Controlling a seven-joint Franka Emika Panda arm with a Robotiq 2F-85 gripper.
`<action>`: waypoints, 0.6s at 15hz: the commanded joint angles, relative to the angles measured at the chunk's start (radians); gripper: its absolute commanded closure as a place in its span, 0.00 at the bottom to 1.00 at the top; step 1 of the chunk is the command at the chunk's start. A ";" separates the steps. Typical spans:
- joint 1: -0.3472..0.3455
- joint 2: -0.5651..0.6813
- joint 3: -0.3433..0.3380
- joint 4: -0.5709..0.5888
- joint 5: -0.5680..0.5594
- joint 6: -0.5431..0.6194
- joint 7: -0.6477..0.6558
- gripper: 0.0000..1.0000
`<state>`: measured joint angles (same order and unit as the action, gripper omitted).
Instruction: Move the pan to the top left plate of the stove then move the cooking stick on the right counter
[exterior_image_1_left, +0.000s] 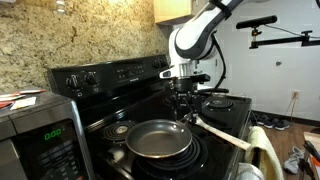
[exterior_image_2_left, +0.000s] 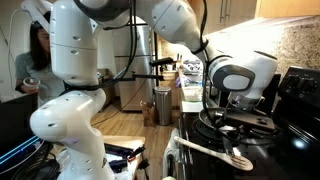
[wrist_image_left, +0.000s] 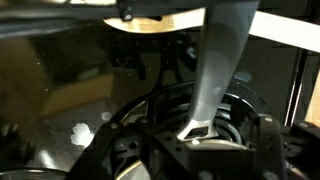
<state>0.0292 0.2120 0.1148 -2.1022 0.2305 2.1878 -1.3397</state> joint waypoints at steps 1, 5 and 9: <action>-0.014 -0.012 0.002 0.010 0.000 -0.033 -0.013 0.00; -0.012 -0.011 -0.013 0.017 -0.026 -0.059 0.007 0.25; -0.011 -0.009 -0.020 0.020 -0.031 -0.068 0.006 0.47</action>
<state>0.0282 0.2100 0.0908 -2.0936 0.2209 2.1477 -1.3395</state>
